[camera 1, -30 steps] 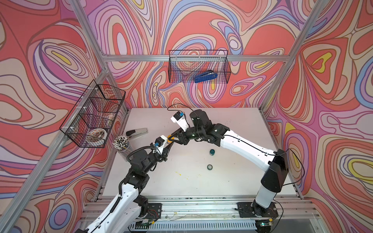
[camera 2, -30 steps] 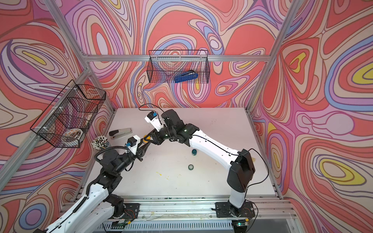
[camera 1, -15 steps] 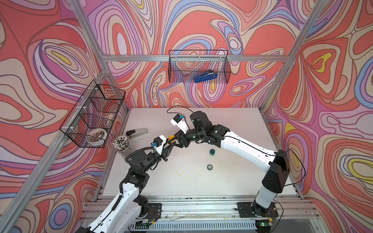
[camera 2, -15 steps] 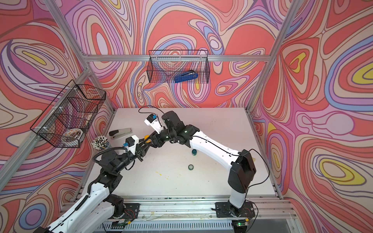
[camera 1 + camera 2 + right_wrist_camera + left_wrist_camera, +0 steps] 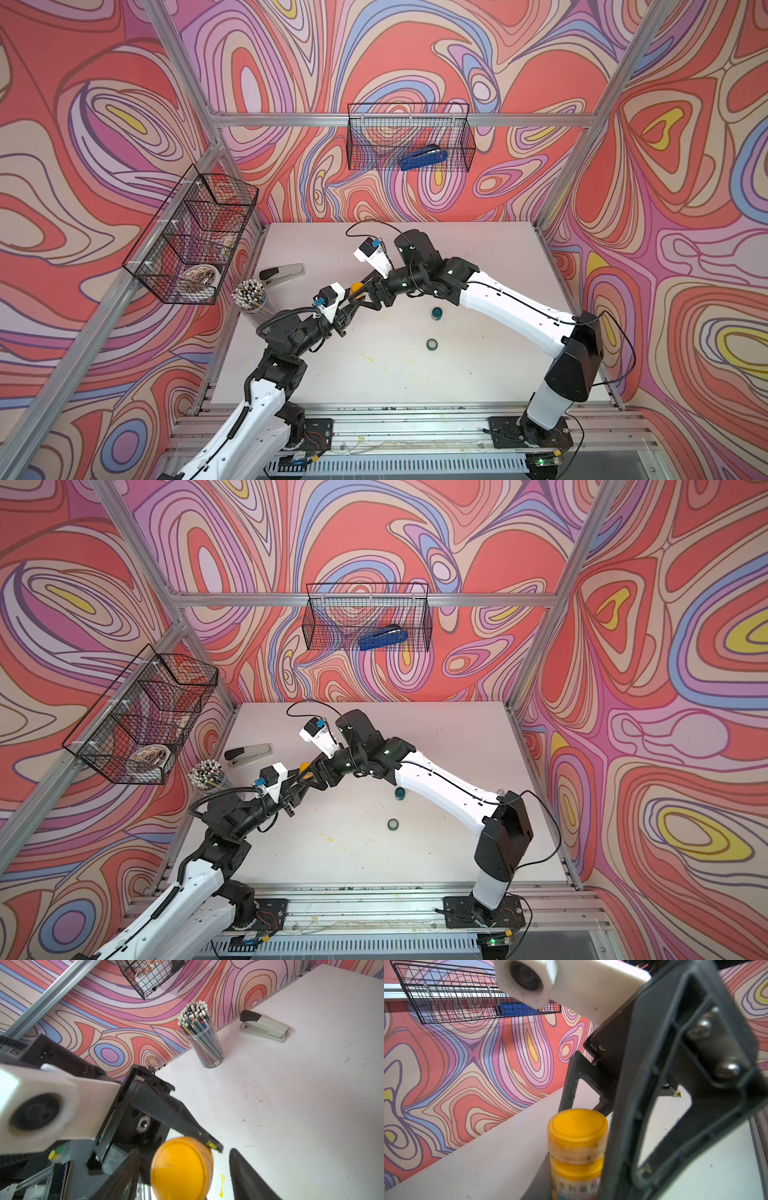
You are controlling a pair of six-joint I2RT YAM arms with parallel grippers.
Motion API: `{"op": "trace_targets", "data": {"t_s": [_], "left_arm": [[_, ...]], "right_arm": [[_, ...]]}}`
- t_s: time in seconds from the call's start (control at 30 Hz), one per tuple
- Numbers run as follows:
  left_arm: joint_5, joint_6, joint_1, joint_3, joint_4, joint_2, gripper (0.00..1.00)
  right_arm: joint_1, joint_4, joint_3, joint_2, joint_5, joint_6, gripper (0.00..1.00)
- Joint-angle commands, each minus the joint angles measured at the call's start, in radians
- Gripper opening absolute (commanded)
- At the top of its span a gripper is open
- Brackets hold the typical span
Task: Close the paint jar lid
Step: Screw the lid onto the paint jar.
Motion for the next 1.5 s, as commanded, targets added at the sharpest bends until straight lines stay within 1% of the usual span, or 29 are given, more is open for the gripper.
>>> {"op": "trace_targets", "data": {"t_s": [0.0,0.17,0.3,0.47,0.6,0.67,0.8,0.93,1.17,1.47], "left_arm": [[-0.003,0.032,0.004,0.054,-0.009,-0.04,0.25],[0.01,0.041,0.005,0.068,-0.078,-0.042,0.25],[0.053,0.034,0.007,0.083,-0.12,-0.025,0.25],[0.079,0.026,0.008,0.078,-0.12,-0.02,0.25],[0.147,0.014,0.009,0.083,-0.127,-0.008,0.25],[0.183,0.009,0.01,0.086,-0.128,-0.004,0.25],[0.263,-0.004,0.012,0.101,-0.137,0.016,0.25],[0.271,-0.011,0.011,0.101,-0.13,0.018,0.25],[0.265,-0.002,0.012,0.103,-0.135,0.018,0.25],[0.259,-0.001,0.012,0.103,-0.131,0.022,0.25]], "right_arm": [[-0.025,-0.109,-0.027,-0.032,-0.01,-0.058,0.69],[-0.036,-0.147,-0.02,-0.072,-0.016,-0.123,0.68],[-0.049,-0.163,-0.009,-0.099,-0.018,-0.162,0.66],[-0.06,-0.211,0.019,-0.117,-0.002,-0.232,0.64],[-0.059,-0.234,0.043,-0.131,0.017,-0.306,0.6],[-0.06,-0.258,0.068,-0.129,0.006,-0.359,0.57],[-0.059,-0.284,0.112,-0.107,-0.018,-0.416,0.53],[-0.059,-0.333,0.184,-0.047,-0.05,-0.438,0.51],[-0.059,-0.362,0.229,-0.004,-0.118,-0.441,0.51],[-0.047,-0.417,0.276,0.035,-0.133,-0.463,0.52]]}}
